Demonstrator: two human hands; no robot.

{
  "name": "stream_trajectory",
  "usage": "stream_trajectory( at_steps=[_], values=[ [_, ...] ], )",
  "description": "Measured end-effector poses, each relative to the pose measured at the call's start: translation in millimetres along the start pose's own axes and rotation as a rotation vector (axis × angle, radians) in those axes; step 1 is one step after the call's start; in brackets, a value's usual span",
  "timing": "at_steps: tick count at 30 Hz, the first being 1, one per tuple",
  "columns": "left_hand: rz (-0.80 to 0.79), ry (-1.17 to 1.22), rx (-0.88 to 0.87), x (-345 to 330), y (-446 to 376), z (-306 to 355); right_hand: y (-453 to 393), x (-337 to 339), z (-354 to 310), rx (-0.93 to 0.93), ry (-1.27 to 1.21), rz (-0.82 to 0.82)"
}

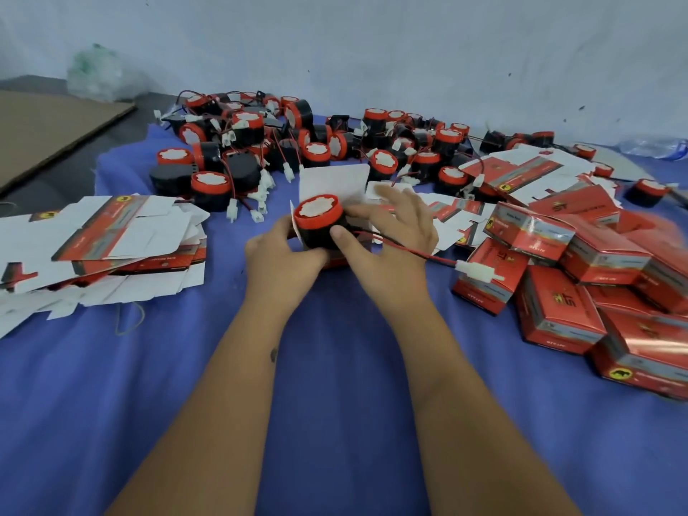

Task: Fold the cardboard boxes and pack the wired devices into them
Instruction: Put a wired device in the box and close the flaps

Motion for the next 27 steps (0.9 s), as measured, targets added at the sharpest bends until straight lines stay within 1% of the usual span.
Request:
stream_trajectory(
  at_steps=[1, 2, 3, 7, 10, 12, 14, 17, 20, 22, 24, 27],
  values=[
    [0.002, -0.004, 0.008, 0, -1, -1, -2, 2, 4, 0.087, 0.046, 0.09],
    [-0.002, -0.007, 0.019, 0, -1, -1, -2, 4, 4, 0.182, 0.058, 0.147],
    [-0.016, 0.013, 0.031, 1, -1, 0, -3, 7, 2, 0.226, 0.104, 0.19],
    [-0.062, 0.194, 0.063, 3, 5, 8, -3, 4, 4, 0.181, 0.155, 0.182],
    [-0.051, 0.244, 0.077, 4, 8, 13, -3, 6, 1, 0.245, 0.139, 0.247],
    [-0.031, 0.232, 0.126, 1, 5, 10, -4, 10, -2, 0.296, 0.131, 0.295],
    [-0.026, 0.194, 0.146, 0, 4, 8, -4, 9, -6, 0.336, 0.166, 0.289],
    [-0.025, 0.164, 0.096, -1, 5, 12, -1, 3, -5, 0.394, 0.244, 0.23],
    [-0.015, 0.08, 0.09, -4, 4, 12, 4, -5, -5, 0.387, 0.298, 0.159],
    [-0.031, 0.069, 0.047, -7, 5, 7, 5, -8, -6, 0.366, 0.337, 0.175],
    [-0.014, 0.044, 0.015, -10, 5, 3, 5, -8, -8, 0.353, 0.357, 0.208],
    [0.049, 0.058, 0.052, -11, 3, 1, 4, -5, -12, 0.345, 0.345, 0.264]
  ],
)
Point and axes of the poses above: each hand's wrist, its own y-axis away from the middle knuckle, its own x-axis out of the back of the hand, z = x × y, the point moved 1 cm from there along -y, towards the middle knuckle, and after that the axes turned 15 degrees about -y, right-handed, at the moved point
